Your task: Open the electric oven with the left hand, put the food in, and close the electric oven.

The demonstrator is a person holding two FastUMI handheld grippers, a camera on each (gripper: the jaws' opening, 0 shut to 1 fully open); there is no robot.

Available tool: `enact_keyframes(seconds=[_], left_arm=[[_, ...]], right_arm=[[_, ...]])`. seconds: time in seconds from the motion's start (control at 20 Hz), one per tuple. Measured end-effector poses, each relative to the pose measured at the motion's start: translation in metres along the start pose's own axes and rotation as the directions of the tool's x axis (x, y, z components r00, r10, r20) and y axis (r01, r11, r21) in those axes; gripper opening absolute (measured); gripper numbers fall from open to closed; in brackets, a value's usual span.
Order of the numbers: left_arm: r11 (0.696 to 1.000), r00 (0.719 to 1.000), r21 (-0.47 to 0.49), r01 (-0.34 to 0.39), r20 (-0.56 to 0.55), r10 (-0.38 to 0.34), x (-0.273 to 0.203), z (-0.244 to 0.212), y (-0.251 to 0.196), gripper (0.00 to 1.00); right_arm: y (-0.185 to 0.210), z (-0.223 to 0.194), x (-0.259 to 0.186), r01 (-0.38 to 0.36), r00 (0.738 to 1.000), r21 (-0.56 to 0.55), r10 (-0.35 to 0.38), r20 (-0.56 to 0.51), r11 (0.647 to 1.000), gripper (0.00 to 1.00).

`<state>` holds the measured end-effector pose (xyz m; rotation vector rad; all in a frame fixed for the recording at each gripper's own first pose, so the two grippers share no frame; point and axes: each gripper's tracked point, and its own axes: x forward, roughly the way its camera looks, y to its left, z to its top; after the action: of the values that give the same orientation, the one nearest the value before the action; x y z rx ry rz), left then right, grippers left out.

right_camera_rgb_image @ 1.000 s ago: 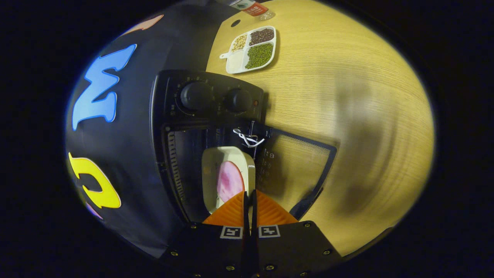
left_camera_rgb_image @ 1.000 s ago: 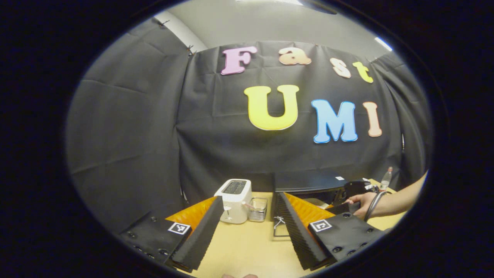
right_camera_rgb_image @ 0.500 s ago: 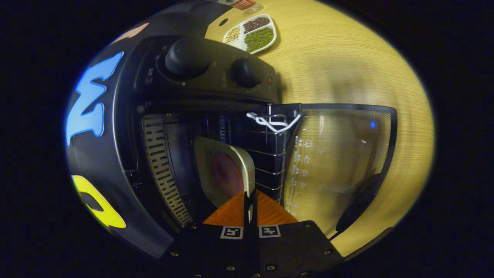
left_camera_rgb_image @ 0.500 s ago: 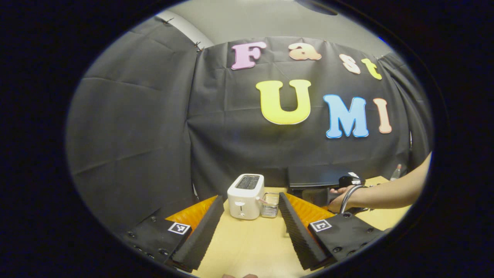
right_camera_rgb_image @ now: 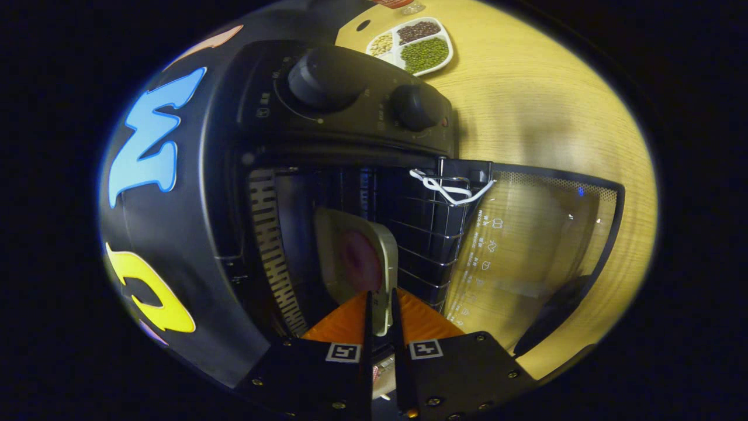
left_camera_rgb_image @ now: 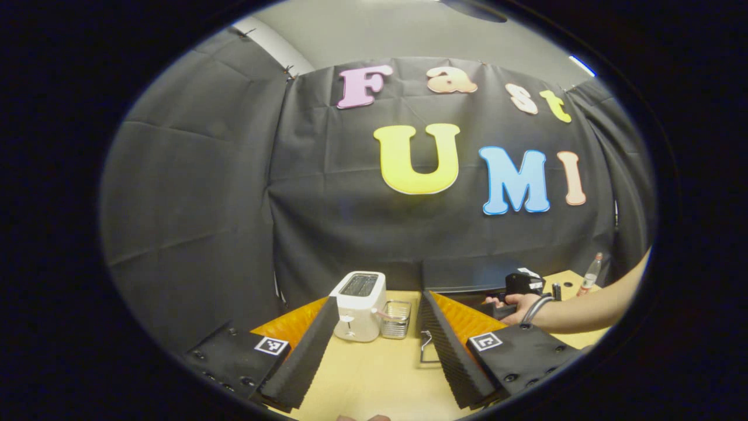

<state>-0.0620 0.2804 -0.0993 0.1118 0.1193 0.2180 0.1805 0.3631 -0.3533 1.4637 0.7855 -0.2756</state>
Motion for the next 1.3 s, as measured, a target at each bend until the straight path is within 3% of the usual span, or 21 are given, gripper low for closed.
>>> enact_keyframes(seconds=[0.3,0.35,0.5,0.6,0.7,0.85,1.0,1.05,1.15,1.2,1.3], left_arm=[[0.998,0.997,-0.004,0.069,0.018,-0.069,0.011,0.006,-0.041,0.97],[0.997,0.996,-0.003,0.082,0.020,-0.082,0.013,0.008,-0.049,1.00],[0.993,0.992,-0.008,0.122,0.028,-0.121,0.018,0.012,-0.072,0.92],[0.989,0.989,-0.010,0.147,0.034,-0.146,0.020,0.016,-0.088,0.92],[0.985,0.984,-0.009,0.172,0.042,-0.171,0.021,0.022,-0.103,0.94],[0.979,0.978,-0.007,0.204,0.043,-0.204,0.023,0.026,-0.126,1.00],[0.976,0.975,-0.018,0.217,0.045,-0.216,0.020,0.031,-0.143,0.96],[0.975,0.975,-0.022,0.221,0.046,-0.219,0.017,0.033,-0.148,1.00],[0.973,0.972,-0.023,0.231,0.052,-0.229,0.014,0.038,-0.160,0.97],[0.971,0.970,-0.020,0.236,0.056,-0.235,0.012,0.041,-0.166,1.00],[0.972,0.970,-0.012,0.236,0.062,-0.235,0.011,0.046,-0.175,0.96]], right_arm=[[-0.015,0.004,-0.064,-0.009,0.996,-0.228,-0.013,-0.093,0.974,0.18],[-0.017,0.007,-0.076,-0.019,0.995,-0.278,-0.009,-0.099,0.960,0.17],[-0.022,0.023,-0.116,-0.038,0.994,-0.424,-0.009,-0.107,0.905,0.18],[-0.023,0.037,-0.140,-0.045,0.995,-0.521,-0.009,-0.101,0.852,0.17],[-0.023,0.052,-0.164,-0.050,0.996,-0.635,-0.006,-0.085,0.771,0.17],[-0.011,0.073,-0.203,-0.063,0.998,-0.781,0.047,-0.042,0.622,0.17],[0.019,0.098,-0.251,-0.062,0.984,-0.894,0.175,0.019,0.445,0.17],[0.030,0.105,-0.265,-0.052,0.973,-0.917,0.226,0.043,0.397,0.17],[0.060,0.123,-0.305,-0.006,0.931,-0.954,0.351,0.104,0.299,0.17],[0.075,0.128,-0.326,0.003,0.898,-0.965,0.425,0.118,0.262,0.17],[0.096,0.130,-0.356,0.025,0.835,-0.978,0.534,0.136,0.209,0.17]])
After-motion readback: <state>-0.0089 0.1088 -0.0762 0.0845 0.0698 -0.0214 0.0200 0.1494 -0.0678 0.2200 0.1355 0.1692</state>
